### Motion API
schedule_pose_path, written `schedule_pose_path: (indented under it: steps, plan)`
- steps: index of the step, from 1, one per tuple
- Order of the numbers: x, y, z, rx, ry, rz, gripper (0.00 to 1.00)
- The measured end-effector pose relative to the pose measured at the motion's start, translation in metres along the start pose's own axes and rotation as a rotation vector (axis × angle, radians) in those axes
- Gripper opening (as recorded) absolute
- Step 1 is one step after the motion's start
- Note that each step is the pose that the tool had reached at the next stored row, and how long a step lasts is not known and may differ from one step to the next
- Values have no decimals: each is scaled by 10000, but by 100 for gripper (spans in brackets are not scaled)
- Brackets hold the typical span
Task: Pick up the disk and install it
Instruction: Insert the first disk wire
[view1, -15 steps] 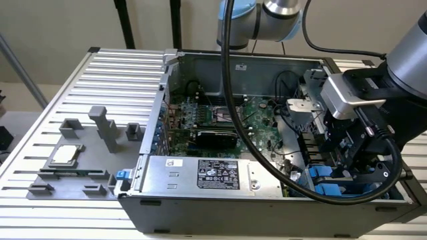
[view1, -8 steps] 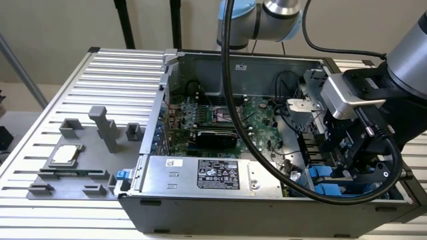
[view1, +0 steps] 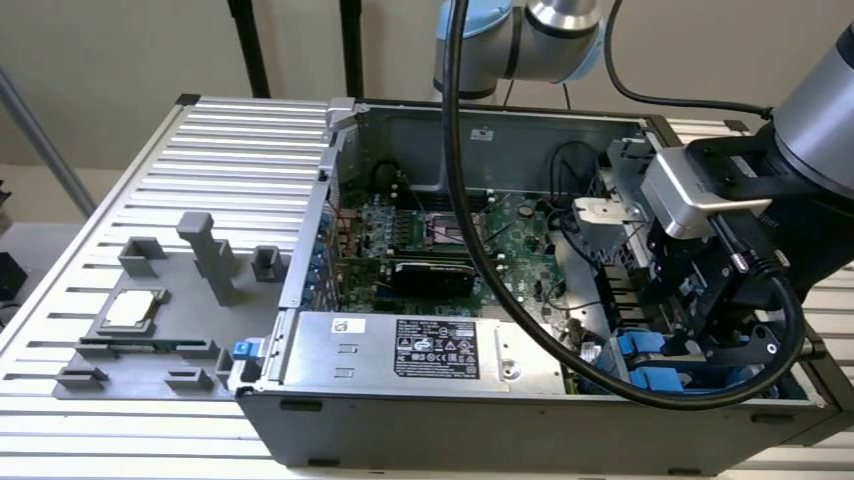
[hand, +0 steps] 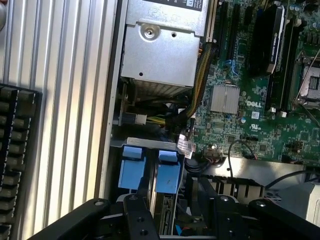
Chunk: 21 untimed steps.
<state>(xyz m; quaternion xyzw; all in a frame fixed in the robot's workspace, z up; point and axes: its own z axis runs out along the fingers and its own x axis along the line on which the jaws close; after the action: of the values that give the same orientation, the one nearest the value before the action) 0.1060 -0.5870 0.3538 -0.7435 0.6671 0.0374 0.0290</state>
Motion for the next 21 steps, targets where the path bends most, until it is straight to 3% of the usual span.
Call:
schedule_pose_path:
  steps: [5,6,9,12,17,21]
  plan:
    - [-10,-84,-191,-48,-4,5,100]
    - [-12,-103,-233,-55,-5,5,0]
    - [-18,-178,-353,-68,-7,7,0]
    - [-19,-298,-392,-69,-6,6,0]
    - [-35,-500,-383,-75,0,7,0]
    - [-65,-600,-330,-92,34,9,0]
